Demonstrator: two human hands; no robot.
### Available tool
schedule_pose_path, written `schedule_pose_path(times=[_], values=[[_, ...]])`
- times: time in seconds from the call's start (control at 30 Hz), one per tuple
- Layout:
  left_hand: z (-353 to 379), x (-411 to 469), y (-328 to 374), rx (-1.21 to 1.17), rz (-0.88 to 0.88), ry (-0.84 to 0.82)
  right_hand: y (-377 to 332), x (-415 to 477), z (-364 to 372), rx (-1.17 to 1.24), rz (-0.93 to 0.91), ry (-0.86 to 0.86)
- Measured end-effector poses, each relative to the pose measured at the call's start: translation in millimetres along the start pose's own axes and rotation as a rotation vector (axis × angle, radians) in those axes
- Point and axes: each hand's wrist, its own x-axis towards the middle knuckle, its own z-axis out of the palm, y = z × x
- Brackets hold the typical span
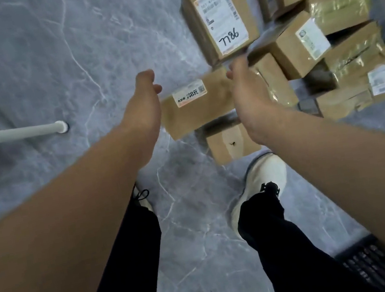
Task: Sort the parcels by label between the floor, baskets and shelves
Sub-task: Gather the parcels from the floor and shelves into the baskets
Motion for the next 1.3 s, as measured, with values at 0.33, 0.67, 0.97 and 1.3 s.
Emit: schedule_pose_path(times=[0.33,0.67,0.97,1.3], values=[[33.3,60.0,-21.8,-0.032,-0.034,0.032,28.9,32.6,18.1,-0.076,-0.155,0.058],[20.1,54.5,-23.6,-0.040,-0.028,0.115,25.8,21.2,17.5,-0.004,-0.019,0.079],[-4.8,-2.8,6.8,-0.076,-0.001,0.084,21.1,-24.9,-6.9,0.165,0.005,0.171],[-22.0,-88.3,66.0,-0.144,0.038,0.095,-23.4,-93.3,-36.6,0.367,0.041,0.187]])
